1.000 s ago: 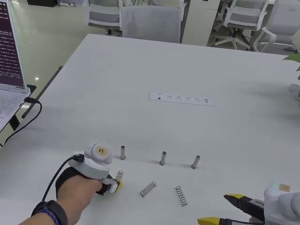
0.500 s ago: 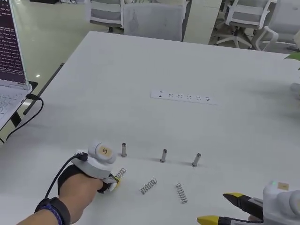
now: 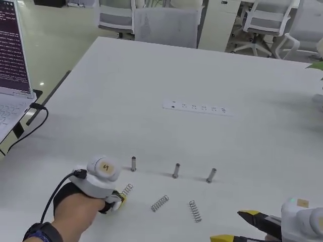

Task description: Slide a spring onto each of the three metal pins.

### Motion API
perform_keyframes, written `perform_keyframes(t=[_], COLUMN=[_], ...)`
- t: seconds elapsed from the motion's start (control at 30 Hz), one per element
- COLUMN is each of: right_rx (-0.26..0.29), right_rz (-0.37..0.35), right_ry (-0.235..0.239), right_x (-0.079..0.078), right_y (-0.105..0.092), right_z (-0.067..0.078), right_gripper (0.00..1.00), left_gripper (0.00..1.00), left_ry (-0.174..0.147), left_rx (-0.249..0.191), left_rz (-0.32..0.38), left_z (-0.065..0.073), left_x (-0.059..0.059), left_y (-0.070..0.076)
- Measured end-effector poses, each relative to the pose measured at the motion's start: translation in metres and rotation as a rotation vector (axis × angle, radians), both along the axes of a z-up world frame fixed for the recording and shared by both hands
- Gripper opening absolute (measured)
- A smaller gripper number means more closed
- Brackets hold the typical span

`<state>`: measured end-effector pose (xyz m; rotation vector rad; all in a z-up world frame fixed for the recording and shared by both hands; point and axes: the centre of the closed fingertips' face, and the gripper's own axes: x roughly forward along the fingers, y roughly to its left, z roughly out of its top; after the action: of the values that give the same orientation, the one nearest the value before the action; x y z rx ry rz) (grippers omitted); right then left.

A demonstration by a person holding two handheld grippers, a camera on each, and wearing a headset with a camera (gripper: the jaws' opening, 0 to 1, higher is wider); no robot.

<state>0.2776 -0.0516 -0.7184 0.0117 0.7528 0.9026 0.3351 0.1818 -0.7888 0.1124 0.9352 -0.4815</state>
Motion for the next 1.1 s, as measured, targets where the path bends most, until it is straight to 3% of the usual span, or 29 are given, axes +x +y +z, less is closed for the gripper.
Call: perform_keyframes(t=[0.47,0.7,1.0,1.1], right_rx=[0.009,0.026,0.064,0.102], right_rz=[0.067,0.107,0.148,0.158], right_ry=[-0.001,-0.006,-0.02,-0.016], right_x=[-0.004,0.0,0.008,0.012], right_y=[0.02,0.037,0.061,0.071], right_z=[0.001,0.004,0.013,0.018], right_gripper=[0.67,0.65,0.59,0.54], left_gripper=[0.02,0.02,0.02,0.02], left_ry=[-0.048,-0.077,-0.107,-0.117], left_rx=[-0.042,-0.059,-0.073,-0.08], left_rz=[-0.001,-0.026,-0.065,-0.079], left_z=[0.019,0.03,0.042,0.046], left_x=[-0.01,-0.02,-0.026,-0.028], left_y=[-0.007,-0.019,-0.032,-0.038])
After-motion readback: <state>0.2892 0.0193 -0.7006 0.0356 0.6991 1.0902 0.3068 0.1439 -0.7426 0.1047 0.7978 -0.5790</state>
